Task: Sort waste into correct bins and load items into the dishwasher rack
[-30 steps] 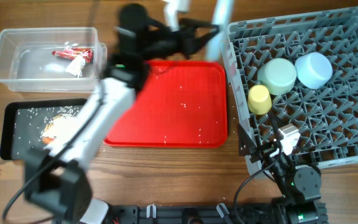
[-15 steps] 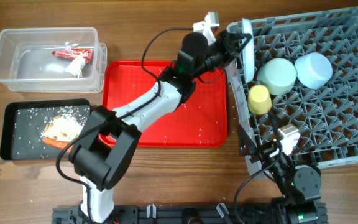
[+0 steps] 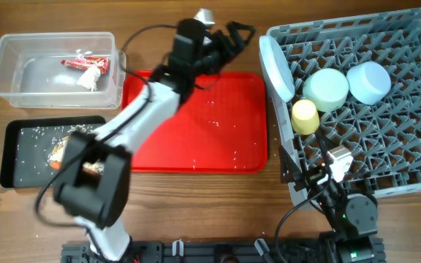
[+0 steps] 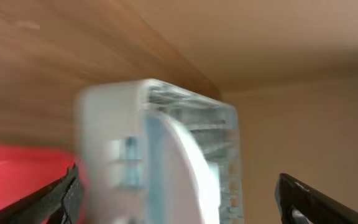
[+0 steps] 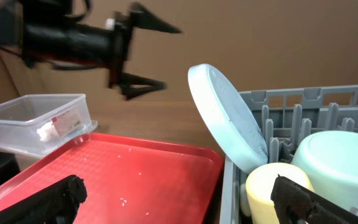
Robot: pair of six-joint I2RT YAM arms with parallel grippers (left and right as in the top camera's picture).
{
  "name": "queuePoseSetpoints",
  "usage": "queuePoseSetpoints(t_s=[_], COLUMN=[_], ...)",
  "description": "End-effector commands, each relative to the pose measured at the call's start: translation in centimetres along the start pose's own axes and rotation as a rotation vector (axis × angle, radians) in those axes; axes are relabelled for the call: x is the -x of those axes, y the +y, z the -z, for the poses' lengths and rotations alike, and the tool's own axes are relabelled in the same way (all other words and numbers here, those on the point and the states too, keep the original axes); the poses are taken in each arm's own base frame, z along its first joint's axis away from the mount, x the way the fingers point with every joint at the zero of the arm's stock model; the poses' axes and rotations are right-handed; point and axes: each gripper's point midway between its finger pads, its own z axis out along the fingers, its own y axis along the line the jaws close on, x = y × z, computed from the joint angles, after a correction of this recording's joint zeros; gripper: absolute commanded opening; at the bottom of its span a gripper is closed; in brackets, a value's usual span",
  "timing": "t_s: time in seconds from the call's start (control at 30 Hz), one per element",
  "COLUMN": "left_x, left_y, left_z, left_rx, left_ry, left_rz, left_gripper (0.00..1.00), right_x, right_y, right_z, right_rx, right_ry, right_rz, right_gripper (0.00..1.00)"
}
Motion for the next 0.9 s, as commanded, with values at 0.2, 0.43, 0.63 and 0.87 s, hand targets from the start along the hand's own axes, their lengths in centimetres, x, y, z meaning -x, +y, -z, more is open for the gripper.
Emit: queuePoseSetpoints(t_s=[0.2,0.43,0.63,0.87], left_x=[6.0,0.6,-0.6,-1.3], left_y=[0.6,2.1,1.4,2.3], left_z=[24.7,35.2,37.1,37.3], left_rx=[0.515,0.691,0.672,0.693], left_ry=[-0.315,-0.275,-0.299,-0.280], left_rz=[-0.310,-0.378,-0.388,-0.393], left_gripper=[1.00,1.00,1.00,1.00], right_x=[0.2,0.2,0.2,0.2], right_y=[-0.1,-0.1,-0.1,-0.1], right_z=[0.0,0.0,0.0,0.0], right_rx=[-0.009,-0.009,-0.009,-0.009], right_ry=[-0.010,-0.010,-0.010,-0.010], right_rz=[-0.010,-0.010,-0.010,-0.010], right_gripper=[1.00,1.00,1.00,1.00])
